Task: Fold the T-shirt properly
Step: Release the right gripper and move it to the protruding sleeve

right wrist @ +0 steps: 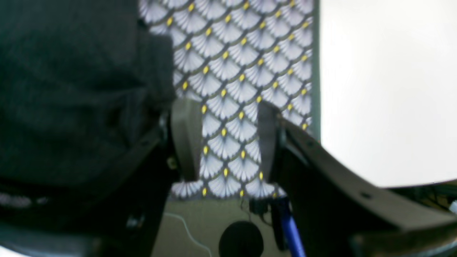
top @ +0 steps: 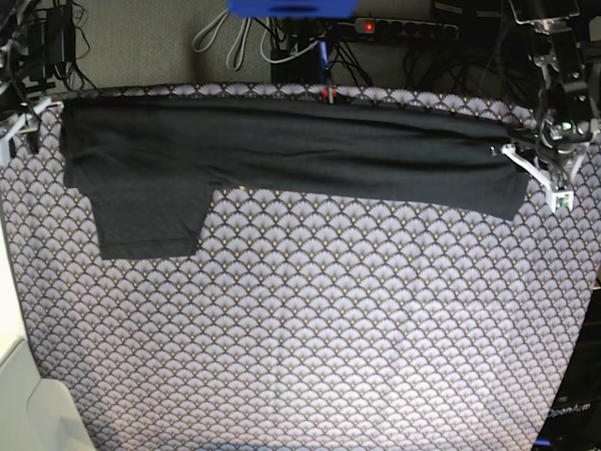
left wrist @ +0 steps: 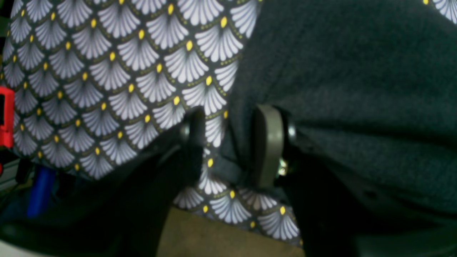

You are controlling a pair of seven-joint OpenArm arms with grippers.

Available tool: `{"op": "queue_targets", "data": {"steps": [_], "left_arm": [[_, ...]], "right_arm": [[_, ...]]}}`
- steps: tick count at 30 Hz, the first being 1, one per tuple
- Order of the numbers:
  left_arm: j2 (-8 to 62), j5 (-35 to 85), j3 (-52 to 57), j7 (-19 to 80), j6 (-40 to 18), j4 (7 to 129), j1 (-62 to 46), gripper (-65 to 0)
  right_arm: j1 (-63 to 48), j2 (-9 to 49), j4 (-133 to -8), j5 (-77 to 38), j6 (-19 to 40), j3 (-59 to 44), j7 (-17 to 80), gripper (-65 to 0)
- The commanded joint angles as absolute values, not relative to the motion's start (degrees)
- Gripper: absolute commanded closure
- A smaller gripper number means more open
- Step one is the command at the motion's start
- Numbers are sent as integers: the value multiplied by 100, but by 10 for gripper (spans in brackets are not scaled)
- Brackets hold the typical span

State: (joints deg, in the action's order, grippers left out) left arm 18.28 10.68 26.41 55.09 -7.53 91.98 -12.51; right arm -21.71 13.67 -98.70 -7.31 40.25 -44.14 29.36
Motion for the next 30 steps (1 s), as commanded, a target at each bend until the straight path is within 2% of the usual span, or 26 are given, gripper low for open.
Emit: {"op": "queue_targets", "data": {"steps": [1,8,13,22,30], "left_arm": [[1938,1042,2677,5446,-725,9279,-1209,-229],[1938,1042,2668,5455,-725,9279,-1218,-230],[1938,1042,2668,5833,-725,9279,-1191,-229],[1921,1042,2677,5842,-725,9279,-1209,-229],[1903,1042,2651,5859,-725,9314,-1218,-230]], "right_arm": [[-2053,1490,-9982,-796,4000,-4453,2826,-271],[-787,1684,-9807,-769,4000,-3987,3987,-273],[330,2026,-8840,-760,4000,-3222,4690,-272],[1525,2299,-6905,-760,4000,-2211,4725,-274],[2035,2264,-6264,-769,4000,-1842,4681,-274]]}}
